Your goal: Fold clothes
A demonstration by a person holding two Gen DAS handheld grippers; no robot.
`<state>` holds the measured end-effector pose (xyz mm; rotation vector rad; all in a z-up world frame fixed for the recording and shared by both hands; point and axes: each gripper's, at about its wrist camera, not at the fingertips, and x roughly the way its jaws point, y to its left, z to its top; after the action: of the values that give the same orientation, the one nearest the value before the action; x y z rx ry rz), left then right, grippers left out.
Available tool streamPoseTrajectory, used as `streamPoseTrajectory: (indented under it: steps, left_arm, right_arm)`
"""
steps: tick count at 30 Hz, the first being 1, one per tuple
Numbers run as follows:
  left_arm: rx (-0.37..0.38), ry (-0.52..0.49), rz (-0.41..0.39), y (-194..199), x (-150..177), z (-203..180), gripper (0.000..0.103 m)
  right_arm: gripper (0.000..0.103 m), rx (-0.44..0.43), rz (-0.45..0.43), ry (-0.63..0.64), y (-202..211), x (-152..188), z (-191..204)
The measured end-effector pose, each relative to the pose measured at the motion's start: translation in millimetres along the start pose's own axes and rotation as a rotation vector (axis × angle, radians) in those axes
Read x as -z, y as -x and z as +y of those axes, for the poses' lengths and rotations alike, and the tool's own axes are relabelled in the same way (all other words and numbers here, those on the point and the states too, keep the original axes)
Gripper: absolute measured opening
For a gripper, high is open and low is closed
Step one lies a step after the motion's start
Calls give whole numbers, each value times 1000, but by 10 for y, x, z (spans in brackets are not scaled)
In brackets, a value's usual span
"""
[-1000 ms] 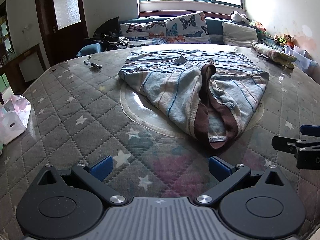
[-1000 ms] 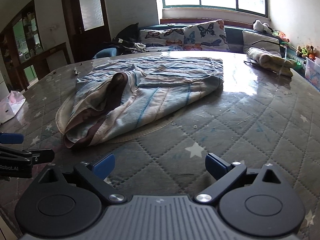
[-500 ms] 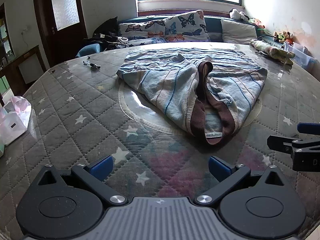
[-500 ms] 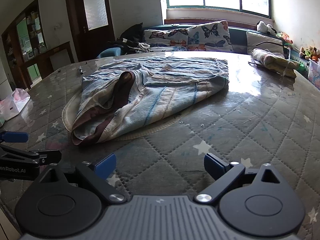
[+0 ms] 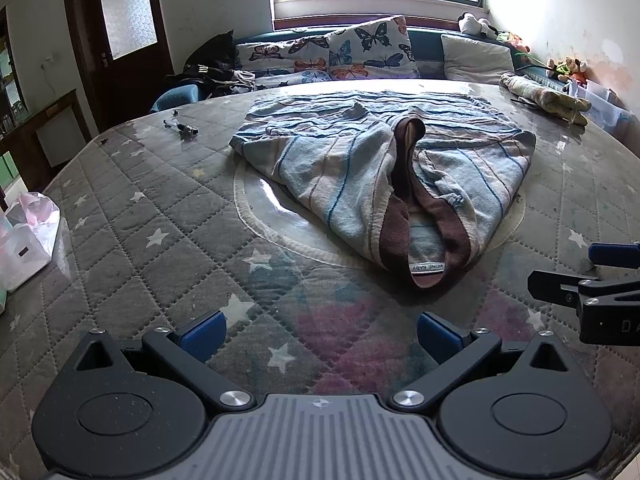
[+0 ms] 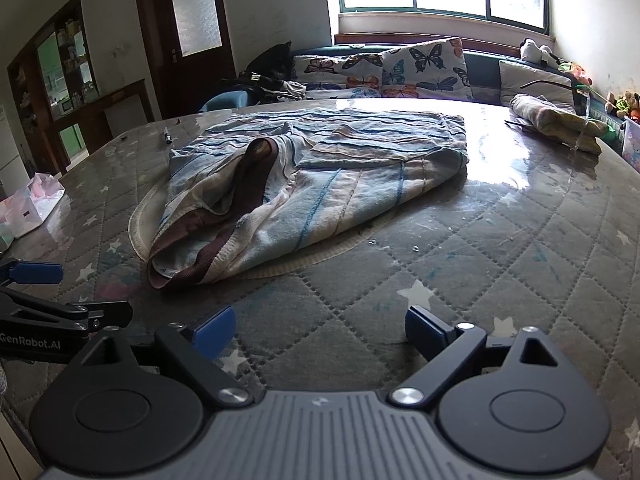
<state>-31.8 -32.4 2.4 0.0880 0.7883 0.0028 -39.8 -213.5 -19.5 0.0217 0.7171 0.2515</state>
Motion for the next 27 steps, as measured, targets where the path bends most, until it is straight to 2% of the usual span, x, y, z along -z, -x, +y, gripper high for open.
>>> streamPoseTrajectory:
  steps: [27]
  left_arm:
    - [-6, 1, -1, -72, -125, 15, 103]
  right_arm:
    - [89, -39, 15, 18, -107, -117, 73]
